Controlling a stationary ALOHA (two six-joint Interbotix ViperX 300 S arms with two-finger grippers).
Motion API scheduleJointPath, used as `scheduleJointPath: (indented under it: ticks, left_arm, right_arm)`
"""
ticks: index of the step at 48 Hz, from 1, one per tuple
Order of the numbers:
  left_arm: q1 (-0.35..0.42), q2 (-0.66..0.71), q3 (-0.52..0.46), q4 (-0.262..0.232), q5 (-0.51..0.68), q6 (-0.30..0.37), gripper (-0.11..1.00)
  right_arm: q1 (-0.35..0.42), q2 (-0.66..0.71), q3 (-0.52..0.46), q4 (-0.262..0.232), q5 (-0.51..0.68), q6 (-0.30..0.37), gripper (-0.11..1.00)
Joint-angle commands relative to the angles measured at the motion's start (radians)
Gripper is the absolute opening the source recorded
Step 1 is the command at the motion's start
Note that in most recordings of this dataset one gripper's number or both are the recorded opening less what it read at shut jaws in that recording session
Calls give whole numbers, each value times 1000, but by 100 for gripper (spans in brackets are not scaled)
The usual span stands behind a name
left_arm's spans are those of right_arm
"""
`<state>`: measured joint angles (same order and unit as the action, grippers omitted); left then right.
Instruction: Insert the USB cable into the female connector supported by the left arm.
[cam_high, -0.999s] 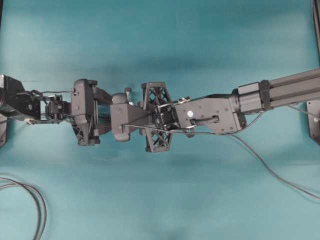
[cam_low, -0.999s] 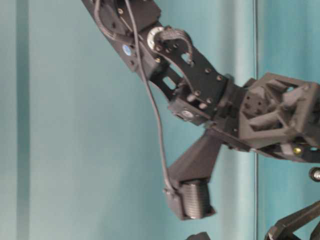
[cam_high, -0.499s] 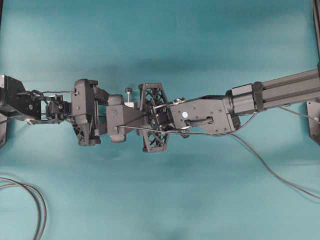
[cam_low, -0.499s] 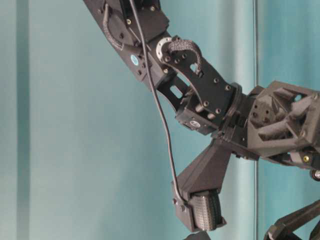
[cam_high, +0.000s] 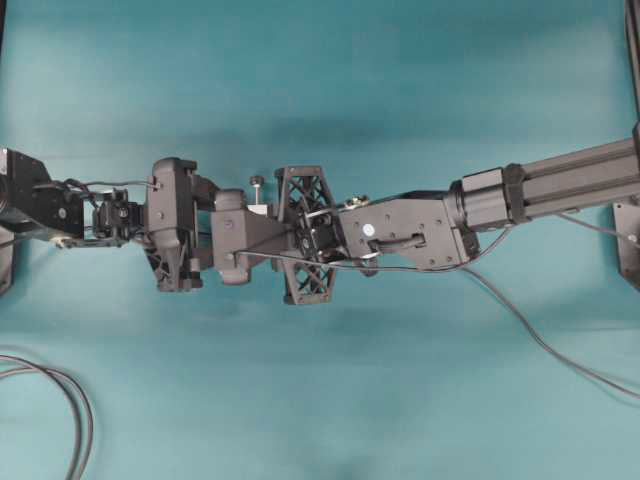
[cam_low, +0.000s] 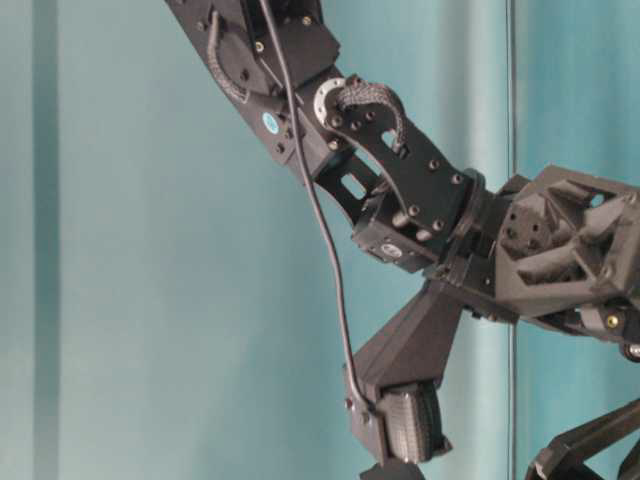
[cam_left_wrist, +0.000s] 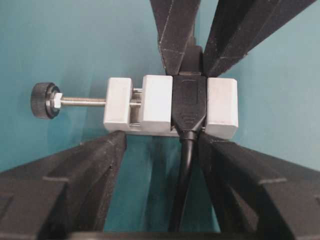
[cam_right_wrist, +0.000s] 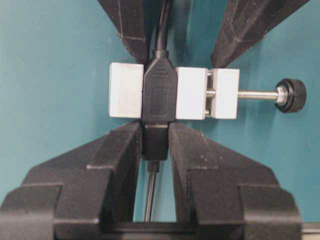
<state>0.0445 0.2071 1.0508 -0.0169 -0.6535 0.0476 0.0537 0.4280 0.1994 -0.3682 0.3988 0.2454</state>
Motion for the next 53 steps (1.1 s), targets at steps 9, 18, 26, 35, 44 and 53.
scheduleJointPath:
  ticks: [9, 18, 26, 35, 44, 53]
  left_arm:
    - [-12, -12, -43, 0, 17, -12, 76]
    - [-15, -28, -32, 0, 17, -11, 77]
    - [-15, -74, 12, 0, 26, -15, 77]
    - [-15, -181, 100, -3, 77, -17, 76]
    - [-15, -288, 147, -5, 140, -18, 76]
    - [-15, -396, 160, -5, 268, -20, 77]
  right_arm:
    - [17, -84, 41, -5, -21, 8, 19]
    - [17, -123, 83, -5, -17, 41, 61]
    - [15, -181, 135, -5, -21, 87, 78]
    - [14, -279, 224, -5, -23, 112, 76]
    - [3, -405, 344, -5, -54, 127, 76]
    - [-12, -514, 460, -5, -103, 155, 76]
